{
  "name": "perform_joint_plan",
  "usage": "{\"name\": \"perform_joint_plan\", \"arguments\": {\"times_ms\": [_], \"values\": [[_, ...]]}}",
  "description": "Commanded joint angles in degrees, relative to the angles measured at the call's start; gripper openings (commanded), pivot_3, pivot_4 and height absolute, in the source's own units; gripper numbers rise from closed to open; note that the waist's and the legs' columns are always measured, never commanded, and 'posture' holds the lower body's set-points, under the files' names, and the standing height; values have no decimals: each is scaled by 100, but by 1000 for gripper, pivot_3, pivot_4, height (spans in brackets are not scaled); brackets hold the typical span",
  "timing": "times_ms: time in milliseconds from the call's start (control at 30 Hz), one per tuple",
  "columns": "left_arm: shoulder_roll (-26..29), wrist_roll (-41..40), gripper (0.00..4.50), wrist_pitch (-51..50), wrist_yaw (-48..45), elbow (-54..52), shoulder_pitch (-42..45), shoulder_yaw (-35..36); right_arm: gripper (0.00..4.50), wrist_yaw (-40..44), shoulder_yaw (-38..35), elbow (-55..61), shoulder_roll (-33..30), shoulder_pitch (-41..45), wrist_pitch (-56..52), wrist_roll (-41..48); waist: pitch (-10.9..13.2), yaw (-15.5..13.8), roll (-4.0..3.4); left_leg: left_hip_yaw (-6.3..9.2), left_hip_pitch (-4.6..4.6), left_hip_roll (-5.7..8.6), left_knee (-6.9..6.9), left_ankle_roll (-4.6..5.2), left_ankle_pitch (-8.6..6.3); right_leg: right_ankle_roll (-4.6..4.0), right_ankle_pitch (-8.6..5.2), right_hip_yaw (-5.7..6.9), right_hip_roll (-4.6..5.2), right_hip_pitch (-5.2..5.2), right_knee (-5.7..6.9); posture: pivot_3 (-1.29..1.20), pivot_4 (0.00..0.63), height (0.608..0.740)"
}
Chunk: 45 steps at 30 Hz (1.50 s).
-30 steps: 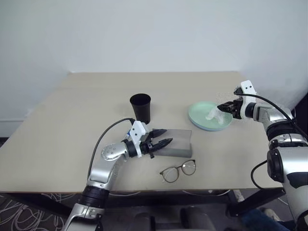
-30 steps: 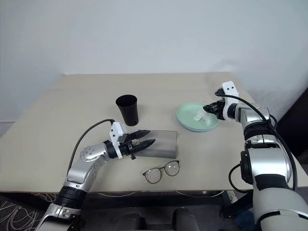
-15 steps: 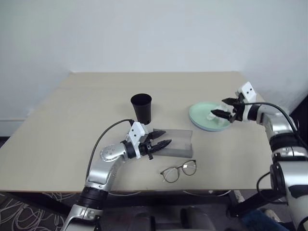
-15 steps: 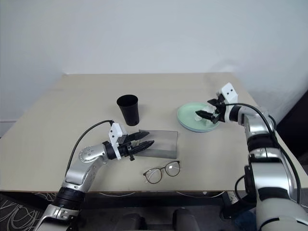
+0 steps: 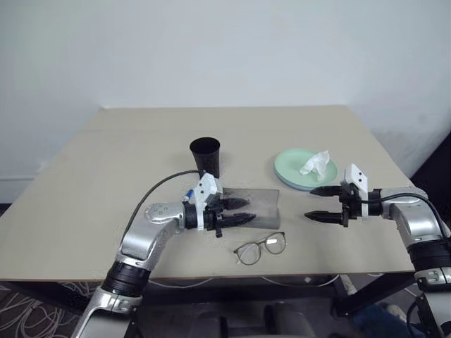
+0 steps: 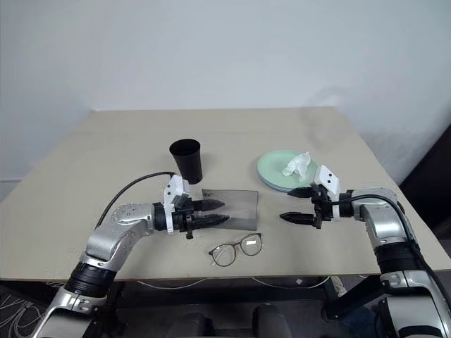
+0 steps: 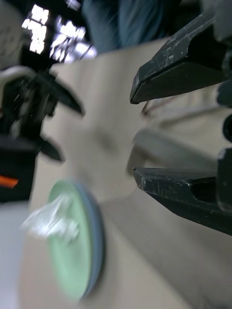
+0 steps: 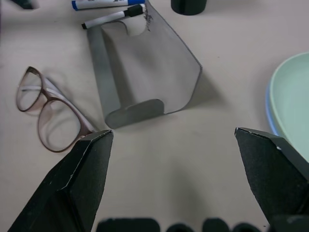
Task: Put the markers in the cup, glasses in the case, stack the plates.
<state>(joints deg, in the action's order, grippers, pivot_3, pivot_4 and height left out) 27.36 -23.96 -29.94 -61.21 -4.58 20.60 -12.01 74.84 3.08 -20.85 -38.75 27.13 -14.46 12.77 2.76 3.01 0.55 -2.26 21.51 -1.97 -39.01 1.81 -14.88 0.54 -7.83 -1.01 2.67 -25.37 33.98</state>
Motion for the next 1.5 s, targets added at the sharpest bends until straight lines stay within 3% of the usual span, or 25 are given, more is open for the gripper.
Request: {"name": "perform_joint_plan", "arguments": {"times_ms": [33,333,833,1300,1400,1500], "values": [[122,-247,2171,-342,-334,-198,313,-66,4363,-100,-54,11,1,167,175,-6,0,-2,0,0,1,0,-1,0,0,0,0,0,0,0,0,0,0,740],[343,239,2171,-493,-1173,475,1116,-958,4363,-92,29,111,81,35,285,46,2,-9,4,2,7,2,4,2,0,0,0,-1,0,-2,-3,0,0,740],[-285,1158,2171,87,-1617,1936,1885,-1825,4363,-261,19,454,165,-169,191,106,3,-14,6,4,8,3,-8,4,2,1,0,-4,-1,0,-2,0,0,740],[-719,1572,2171,305,-1784,2602,1969,-1901,4363,-470,10,361,171,-142,246,104,3,-11,7,7,11,4,-7,5,2,1,0,-5,-2,-2,-1,0,0,740],[-727,1625,1581,338,-1812,2627,1948,-1916,4391,-500,26,312,173,-120,269,83,3,-15,7,9,10,4,-7,5,2,0,0,-4,-2,-2,0,0,0,740],[-740,1673,574,383,-1788,2661,1951,-1900,4391,-519,35,274,180,-96,281,66,3,-15,7,9,10,4,-8,5,2,0,0,-4,-2,0,-1,0,0,740]]}}
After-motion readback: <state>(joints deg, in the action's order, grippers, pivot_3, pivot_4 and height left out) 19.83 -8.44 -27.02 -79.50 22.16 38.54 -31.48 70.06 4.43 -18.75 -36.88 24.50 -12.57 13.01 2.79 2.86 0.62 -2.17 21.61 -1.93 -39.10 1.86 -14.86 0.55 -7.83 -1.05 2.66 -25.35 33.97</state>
